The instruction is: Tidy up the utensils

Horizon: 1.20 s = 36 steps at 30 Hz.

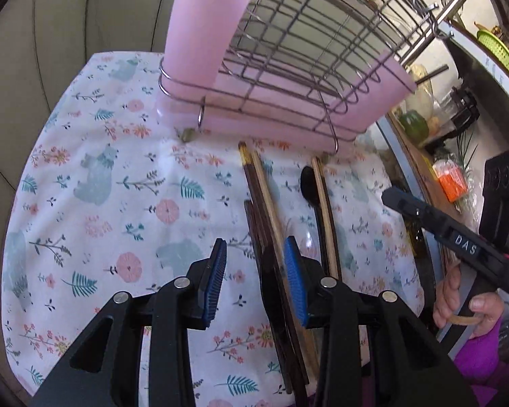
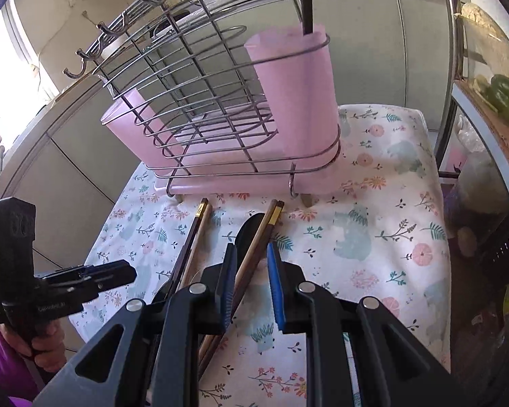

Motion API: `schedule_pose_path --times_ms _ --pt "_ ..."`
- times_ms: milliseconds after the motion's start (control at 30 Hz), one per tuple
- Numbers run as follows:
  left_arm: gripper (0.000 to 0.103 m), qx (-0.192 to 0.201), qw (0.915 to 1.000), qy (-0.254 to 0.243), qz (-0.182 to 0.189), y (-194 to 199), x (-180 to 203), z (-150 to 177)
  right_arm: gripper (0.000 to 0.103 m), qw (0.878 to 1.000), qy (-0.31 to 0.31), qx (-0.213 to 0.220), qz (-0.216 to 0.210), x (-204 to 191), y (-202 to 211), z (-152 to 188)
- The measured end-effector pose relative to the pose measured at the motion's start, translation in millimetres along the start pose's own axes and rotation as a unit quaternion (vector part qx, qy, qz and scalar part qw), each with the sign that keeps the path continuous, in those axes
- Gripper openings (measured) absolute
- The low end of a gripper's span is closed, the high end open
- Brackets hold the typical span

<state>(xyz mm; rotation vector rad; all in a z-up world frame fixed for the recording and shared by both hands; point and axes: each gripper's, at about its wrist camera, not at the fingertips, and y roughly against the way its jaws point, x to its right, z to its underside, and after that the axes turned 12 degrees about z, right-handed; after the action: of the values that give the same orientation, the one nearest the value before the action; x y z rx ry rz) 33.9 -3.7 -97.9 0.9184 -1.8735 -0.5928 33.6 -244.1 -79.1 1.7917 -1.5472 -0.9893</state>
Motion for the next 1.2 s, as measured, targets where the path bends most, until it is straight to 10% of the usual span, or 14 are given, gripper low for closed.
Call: schedule_pose_path --times_ms 300,400,1200 --pt "0.034 -0.055 0.9984 -0.011 -0.002 -28 4 18 0.018 1.000 -0.009 -0.024 -0.017 1 -9 6" --pt "0.014 -0.058 0.9982 -0.012 0.001 -31 4 19 0.018 0.999 -0.018 -0.033 -0.023 4 -13 6" --pt "0.000 0.050 0.9943 0.086 -0.038 35 -62 7 0.016 0.989 -0.087 -0.102 -0.060 16 -56 -6"
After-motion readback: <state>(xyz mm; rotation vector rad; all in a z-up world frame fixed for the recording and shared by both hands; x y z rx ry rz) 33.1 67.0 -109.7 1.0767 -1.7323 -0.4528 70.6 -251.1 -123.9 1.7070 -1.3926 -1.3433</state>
